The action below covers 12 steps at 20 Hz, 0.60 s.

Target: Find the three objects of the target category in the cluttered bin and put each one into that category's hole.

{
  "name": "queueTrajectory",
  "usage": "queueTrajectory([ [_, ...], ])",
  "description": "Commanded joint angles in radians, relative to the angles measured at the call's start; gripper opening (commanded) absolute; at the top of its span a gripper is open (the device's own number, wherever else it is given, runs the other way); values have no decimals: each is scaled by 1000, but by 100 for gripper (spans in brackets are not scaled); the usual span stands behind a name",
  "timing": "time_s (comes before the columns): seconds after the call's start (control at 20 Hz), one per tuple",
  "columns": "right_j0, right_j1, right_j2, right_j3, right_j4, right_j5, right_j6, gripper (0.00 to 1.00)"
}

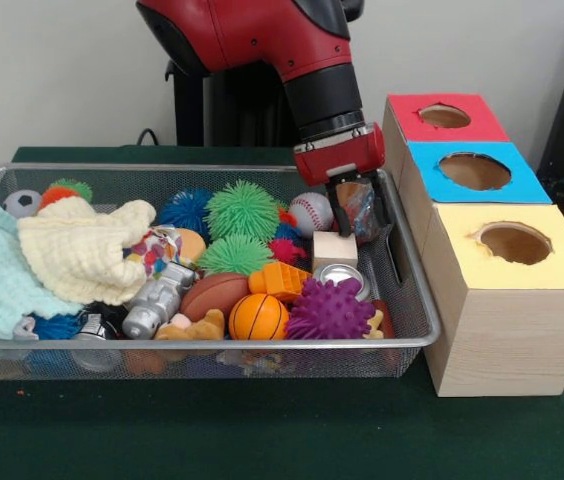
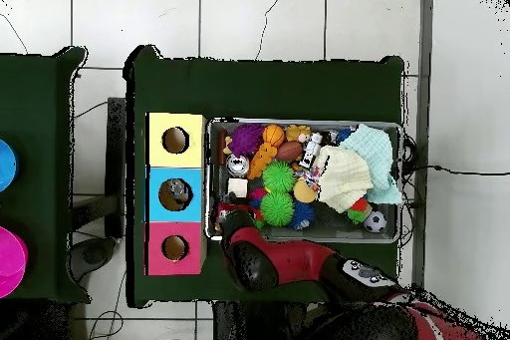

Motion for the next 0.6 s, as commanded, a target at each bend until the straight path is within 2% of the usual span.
queueTrajectory([
  [0.05, -15, 89, 6, -11, 41, 116, 171, 0],
  [0.45, 12, 84, -26, -11, 46, 69, 173, 0],
  [0.6, 13, 70, -26, 1, 59, 87, 175, 0],
])
